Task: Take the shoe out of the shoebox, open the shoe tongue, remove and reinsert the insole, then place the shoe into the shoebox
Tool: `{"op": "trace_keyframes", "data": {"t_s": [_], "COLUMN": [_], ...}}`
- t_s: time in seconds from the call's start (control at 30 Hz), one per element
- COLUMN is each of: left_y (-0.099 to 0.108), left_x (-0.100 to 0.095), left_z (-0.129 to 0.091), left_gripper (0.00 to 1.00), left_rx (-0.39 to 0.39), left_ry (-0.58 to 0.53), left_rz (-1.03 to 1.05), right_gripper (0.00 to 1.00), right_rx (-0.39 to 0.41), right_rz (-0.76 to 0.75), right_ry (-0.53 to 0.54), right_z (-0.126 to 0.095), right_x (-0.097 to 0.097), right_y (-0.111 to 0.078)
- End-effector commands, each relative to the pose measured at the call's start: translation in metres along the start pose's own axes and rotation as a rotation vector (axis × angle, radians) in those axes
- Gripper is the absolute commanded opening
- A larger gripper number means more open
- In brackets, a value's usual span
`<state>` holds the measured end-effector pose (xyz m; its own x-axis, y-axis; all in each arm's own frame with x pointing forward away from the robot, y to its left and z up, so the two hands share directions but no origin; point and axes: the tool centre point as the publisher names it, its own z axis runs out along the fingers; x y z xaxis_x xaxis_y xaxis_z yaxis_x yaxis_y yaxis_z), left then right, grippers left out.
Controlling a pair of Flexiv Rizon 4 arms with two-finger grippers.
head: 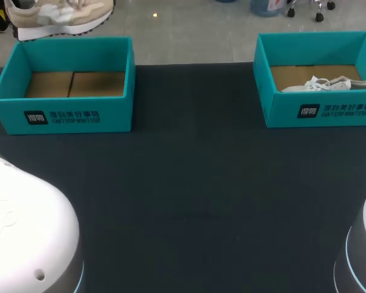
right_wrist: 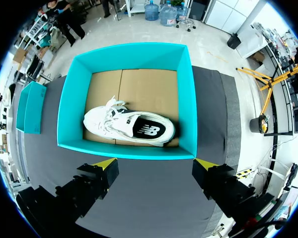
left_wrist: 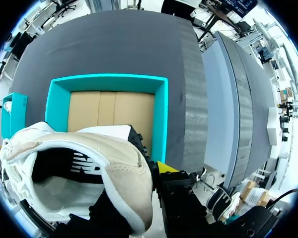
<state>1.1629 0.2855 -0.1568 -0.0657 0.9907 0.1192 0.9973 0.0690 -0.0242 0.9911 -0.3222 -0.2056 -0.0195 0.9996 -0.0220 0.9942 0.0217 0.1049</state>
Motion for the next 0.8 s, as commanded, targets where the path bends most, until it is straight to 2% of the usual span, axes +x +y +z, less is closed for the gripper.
{"op": "trace_keyframes", "data": {"t_s": [0.03,0.2,0.47,0.8], "left_y": [-0.034,-0.055,-0.082,-0.111], "left_x": [-0.01,-0.024,-0.061,-0.098], "left_z": [-0.013,-0.019,-0.018,-0.015], "left_gripper": [0.0,0.0,0.0,0.0], "left_rx": [-0.059,-0.051,-0.043,-0.083], "left_ry": [0.013,0.028,0.059,0.073], "left_rz": [-0.008,-0.011,0.022,0.003], "right_gripper": [1.0,1.0,1.0,1.0], "right_rx": [0.002,0.002,0.002,0.002], "right_rz": [0.0,0.0,0.0,0.0], "right_ry": [-0.001,-0.001,-0.001,-0.001], "right_z": [0.0,0.0,0.0,0.0], "right_x": [0.0,0.0,0.0,0.0], "right_y": [0.001,0.001,0.001,0.001]}}
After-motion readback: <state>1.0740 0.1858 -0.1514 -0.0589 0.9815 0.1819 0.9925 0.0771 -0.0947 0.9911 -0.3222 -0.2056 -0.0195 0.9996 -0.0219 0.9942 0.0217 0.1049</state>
